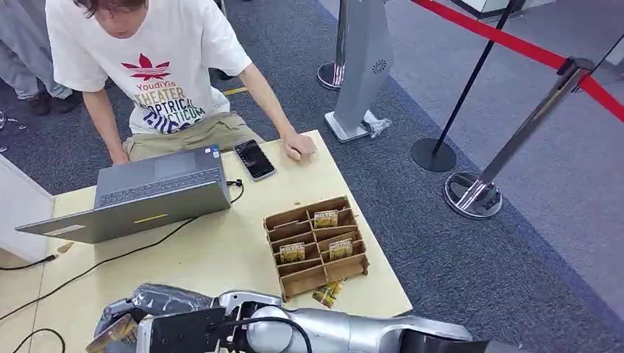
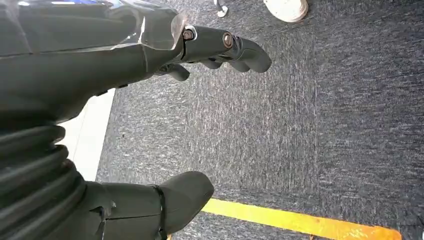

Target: Pass the card to the sensor for recognition and then transmit it.

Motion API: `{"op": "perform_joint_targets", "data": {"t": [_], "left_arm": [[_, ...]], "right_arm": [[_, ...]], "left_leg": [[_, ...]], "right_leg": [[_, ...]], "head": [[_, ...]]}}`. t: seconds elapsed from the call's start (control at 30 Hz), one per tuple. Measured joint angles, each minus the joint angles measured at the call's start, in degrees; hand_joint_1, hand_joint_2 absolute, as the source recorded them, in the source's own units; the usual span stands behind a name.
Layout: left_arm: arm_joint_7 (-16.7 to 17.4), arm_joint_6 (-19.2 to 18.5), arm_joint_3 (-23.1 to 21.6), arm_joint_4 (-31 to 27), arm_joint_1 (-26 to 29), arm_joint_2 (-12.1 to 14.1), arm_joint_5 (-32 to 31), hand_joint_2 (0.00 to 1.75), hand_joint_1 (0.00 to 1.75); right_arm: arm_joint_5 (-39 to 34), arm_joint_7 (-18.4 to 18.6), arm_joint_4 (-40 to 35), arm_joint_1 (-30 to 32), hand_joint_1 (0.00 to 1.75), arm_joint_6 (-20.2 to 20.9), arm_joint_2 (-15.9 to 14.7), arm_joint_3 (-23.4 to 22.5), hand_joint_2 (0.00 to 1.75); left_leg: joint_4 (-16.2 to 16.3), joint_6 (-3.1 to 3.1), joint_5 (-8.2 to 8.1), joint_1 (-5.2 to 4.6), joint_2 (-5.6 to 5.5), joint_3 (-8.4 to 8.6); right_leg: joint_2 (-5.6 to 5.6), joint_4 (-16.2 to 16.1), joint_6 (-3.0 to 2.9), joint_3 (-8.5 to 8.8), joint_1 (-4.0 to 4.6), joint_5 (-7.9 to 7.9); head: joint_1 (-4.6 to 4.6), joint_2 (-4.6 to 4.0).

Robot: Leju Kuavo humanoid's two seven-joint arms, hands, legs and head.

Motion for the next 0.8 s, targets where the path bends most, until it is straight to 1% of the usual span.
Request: {"op": "perform_joint_targets", "data": {"t": [0.13,0.3,0.6,0.8], "left_arm": [[0.06,0.04,0.00,0.00,-0.01,-0.02,-0.13,1.75,0.00],[0.70,0.02,0.00,0.00,-0.28,-0.07,-1.07,1.75,0.00],[2.08,-0.33,-0.74,0.02,-2.08,-0.09,-3.19,1.75,0.00],[3.56,-0.94,-2.69,0.02,-3.42,-0.35,-5.14,1.75,0.00]], "right_arm": [[0.06,-0.18,4.14,0.06,1.75,0.06,0.00,2.05,1.75],[0.15,-0.66,8.95,0.08,1.75,-0.83,0.07,3.10,1.75],[0.28,-2.03,16.37,0.53,1.75,-4.31,1.40,3.36,1.75],[0.22,-2.56,19.47,0.86,1.75,-6.14,2.86,3.34,1.75]], "left_leg": [[0.00,0.00,0.00,0.00,0.00,0.00],[0.00,0.00,0.00,0.00,0.00,0.00],[0.00,0.00,0.00,0.00,0.00,0.01],[0.00,0.00,0.00,0.01,0.00,0.01]], "right_leg": [[0.00,0.00,0.00,0.01,0.00,0.00],[0.00,0.00,0.00,0.00,0.00,0.00],[0.01,0.00,0.00,0.00,0.01,0.00],[0.00,0.00,0.00,0.00,0.01,0.00]], "head": [[0.00,0.00],[0.00,0.00],[0.00,0.00],[0.00,0.00]]}}
